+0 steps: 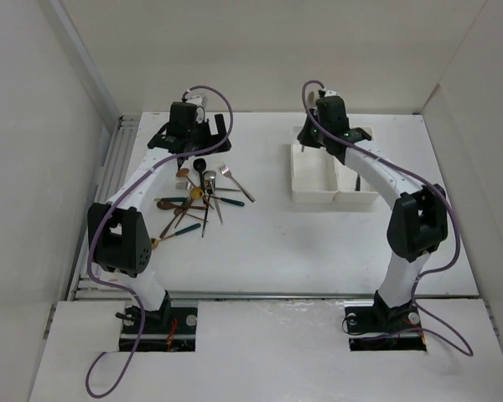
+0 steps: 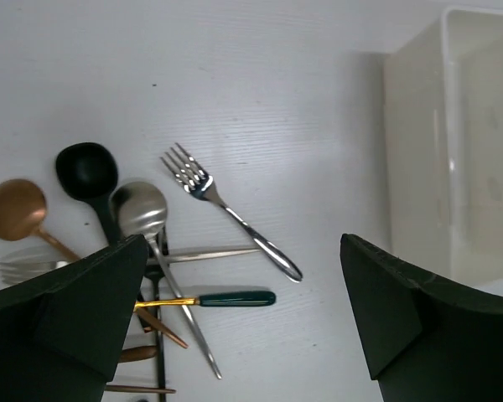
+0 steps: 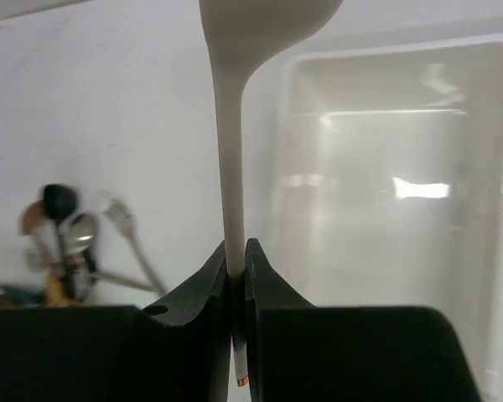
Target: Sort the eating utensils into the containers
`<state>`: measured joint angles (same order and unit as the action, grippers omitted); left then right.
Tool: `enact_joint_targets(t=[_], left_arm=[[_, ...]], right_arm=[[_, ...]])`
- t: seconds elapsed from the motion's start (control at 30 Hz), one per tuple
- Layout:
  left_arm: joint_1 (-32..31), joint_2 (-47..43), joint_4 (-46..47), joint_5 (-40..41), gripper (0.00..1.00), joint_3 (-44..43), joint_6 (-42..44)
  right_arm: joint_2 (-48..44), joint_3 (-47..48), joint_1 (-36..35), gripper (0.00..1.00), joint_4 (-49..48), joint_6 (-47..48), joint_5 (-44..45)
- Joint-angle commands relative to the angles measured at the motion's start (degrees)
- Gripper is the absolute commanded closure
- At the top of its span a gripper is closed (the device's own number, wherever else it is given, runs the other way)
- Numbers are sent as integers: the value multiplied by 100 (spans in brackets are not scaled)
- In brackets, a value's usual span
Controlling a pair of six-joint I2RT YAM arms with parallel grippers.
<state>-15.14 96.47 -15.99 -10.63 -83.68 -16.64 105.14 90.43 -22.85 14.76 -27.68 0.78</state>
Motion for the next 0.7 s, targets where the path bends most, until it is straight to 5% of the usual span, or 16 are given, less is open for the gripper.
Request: enact_joint_targets(t=[0.0,0.23,0.3,0.37,0.4,0.53,0.67], left_arm=[[28,-269,-133,614,1,-44,267],[28,-163,-133,564,1,184,189],[28,-49,-1,98,1,352,83],[28,82,122,-279,4,614,-49],[-94,153,122,-281,5,616,-110],[-419,688,-167,52,9,318,-164],[-665,1330,-659,710,13,-481,-93]], right_arm=[[303,518,35,100,1633,964,985],[761,572,97,100,1986,1273,1302],[762,502,97,80,1986,1274,1302],[815,554,97,42,2047,1213,1355],[815,554,158,35,2048,1213,1355],[569,554,158,25,1987,1213,1496],[306,554,158,25,1986,1213,1557]])
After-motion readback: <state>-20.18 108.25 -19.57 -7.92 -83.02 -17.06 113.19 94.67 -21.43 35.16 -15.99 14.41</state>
